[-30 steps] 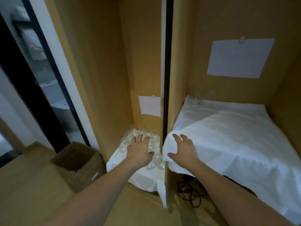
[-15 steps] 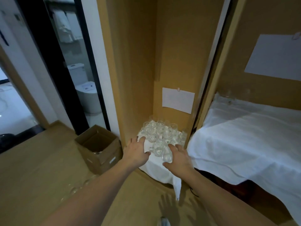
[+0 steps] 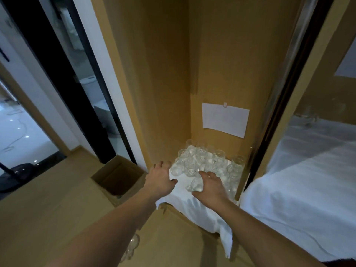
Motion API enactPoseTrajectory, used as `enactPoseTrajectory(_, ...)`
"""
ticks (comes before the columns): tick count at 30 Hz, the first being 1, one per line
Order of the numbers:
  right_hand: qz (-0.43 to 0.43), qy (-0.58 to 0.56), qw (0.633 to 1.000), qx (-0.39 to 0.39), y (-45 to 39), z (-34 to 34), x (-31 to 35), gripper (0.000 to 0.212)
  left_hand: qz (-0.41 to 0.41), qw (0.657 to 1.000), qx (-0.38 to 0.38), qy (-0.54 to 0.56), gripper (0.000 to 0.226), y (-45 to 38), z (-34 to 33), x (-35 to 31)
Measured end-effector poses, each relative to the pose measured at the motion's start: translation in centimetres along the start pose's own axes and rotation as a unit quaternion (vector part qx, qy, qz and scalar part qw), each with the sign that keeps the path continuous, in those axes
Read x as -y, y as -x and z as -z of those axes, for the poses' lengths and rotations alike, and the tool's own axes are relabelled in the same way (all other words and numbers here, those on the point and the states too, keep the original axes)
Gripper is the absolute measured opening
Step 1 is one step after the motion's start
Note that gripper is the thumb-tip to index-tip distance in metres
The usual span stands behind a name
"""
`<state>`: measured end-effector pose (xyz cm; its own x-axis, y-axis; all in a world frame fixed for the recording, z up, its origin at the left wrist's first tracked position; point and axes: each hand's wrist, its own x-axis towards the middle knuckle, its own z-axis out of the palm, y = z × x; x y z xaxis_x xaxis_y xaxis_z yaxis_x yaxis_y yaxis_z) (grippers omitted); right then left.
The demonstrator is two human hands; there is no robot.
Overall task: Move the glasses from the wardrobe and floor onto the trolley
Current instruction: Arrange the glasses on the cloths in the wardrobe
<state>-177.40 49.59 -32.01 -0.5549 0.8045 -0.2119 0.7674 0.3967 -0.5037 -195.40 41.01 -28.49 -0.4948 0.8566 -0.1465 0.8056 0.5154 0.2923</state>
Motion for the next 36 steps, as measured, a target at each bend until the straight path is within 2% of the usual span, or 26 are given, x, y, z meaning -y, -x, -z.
enactPoseTrajectory(10, -0.042, 0.002, 0.998, 0.043, -6.9, -1.4, -1.8, 0.084, 0.010, 0.996, 0.071, 0.055, 0.079, -7.0, -3.9, 1.0)
enactPoseTrajectory(16, -0.089, -0.013, 0.995, 0.050, -10.7, -3.8, -1.8, 0.082, 0.007, 0.992, 0.096, 0.082, 0.081, -12.5, -5.5, 3.3)
enactPoseTrajectory(22, -0.157, -0.023, 0.985, 0.064, -13.1, -6.8, -0.9, 0.079, -0.011, 0.983, 0.154, 0.103, 0.075, -18.8, -6.2, 5.7)
enactPoseTrajectory(29, -0.245, -0.042, 0.965, 0.079, -17.0, -11.6, -0.9, 0.076, -0.014, 0.973, 0.167, 0.157, 0.079, -24.3, -9.0, 8.1)
enactPoseTrajectory(36, -0.375, -0.132, 0.916, 0.056, -19.2, -17.0, -2.7, 0.080, -0.022, 0.969, 0.200, 0.146, 0.080, -27.9, -15.8, 9.5)
